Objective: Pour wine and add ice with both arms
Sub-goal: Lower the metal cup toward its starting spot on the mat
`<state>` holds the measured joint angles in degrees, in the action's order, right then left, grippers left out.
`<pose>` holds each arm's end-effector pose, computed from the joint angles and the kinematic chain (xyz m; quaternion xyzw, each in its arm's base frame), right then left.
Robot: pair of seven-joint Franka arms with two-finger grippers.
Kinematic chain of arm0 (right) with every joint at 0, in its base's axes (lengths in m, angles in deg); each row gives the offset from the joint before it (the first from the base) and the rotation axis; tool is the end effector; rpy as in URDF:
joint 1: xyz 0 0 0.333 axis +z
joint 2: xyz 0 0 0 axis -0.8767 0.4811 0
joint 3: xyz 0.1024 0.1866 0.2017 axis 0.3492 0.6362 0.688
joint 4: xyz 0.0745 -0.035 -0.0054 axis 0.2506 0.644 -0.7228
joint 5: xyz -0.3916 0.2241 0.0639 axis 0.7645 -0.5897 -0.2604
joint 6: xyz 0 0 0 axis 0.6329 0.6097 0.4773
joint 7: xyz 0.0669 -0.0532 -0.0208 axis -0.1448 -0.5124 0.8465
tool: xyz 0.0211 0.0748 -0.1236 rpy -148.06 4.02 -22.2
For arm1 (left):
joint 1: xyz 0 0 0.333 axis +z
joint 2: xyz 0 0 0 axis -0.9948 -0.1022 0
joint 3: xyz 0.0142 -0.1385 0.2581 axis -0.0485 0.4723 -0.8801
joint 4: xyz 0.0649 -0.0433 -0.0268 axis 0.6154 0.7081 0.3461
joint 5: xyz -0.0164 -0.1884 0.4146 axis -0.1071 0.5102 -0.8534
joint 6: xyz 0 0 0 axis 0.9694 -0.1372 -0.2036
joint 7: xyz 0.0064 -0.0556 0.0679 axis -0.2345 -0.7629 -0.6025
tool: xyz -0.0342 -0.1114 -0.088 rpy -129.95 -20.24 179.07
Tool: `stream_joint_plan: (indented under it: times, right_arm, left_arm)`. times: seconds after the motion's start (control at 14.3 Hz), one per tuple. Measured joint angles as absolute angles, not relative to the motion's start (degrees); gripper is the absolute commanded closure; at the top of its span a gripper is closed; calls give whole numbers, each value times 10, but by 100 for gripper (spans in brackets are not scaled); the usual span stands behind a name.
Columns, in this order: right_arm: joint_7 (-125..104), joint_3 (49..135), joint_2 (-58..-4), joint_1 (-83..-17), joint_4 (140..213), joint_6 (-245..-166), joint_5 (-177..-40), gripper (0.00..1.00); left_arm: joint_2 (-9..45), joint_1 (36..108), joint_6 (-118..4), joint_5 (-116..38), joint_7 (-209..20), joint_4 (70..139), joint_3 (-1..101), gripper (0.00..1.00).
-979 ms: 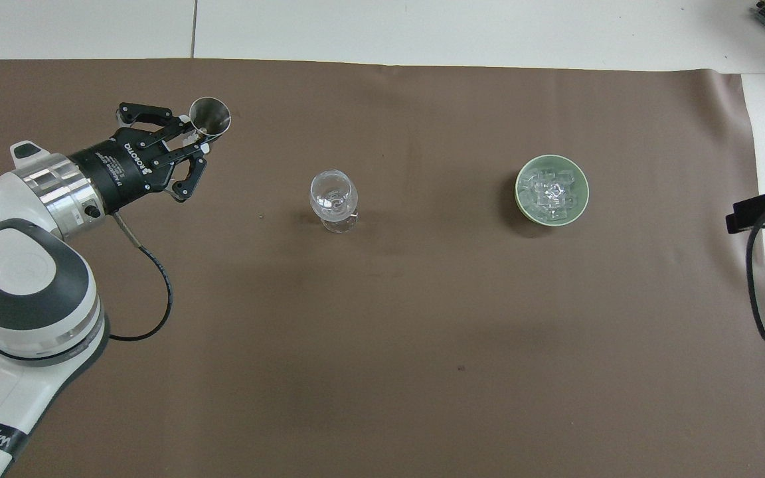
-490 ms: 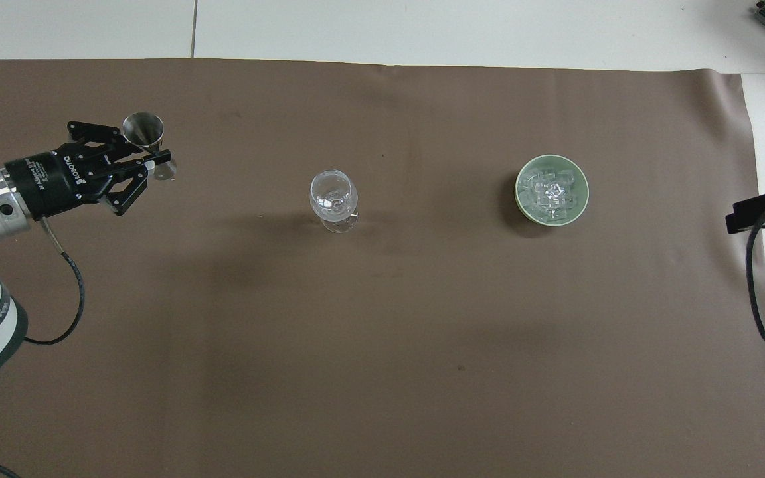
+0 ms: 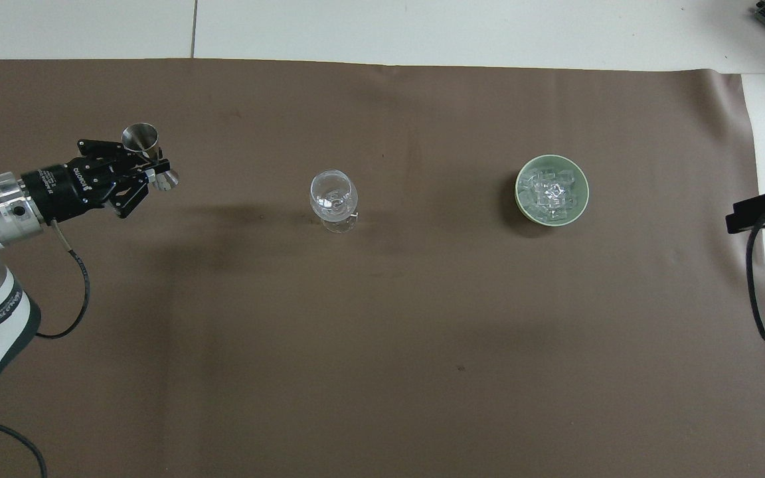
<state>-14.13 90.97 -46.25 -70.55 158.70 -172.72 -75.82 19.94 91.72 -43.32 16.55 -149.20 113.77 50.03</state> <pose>0.6080 -0.0399 0.5940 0.9997 0.0109 -0.0126 0.0188 0.6560 -0.0192 0.3108 0.3739 0.7595 -0.2998 0.4399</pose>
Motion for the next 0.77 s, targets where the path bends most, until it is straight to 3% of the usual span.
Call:
stream_joint_plan:
  times: [0.77]
  right_arm:
    - [-141, 910, -462, -705, 1587, -1727, -758, 0]
  left_arm:
    - [168, 974, -407, 209, -1486, 1155, 501, 100]
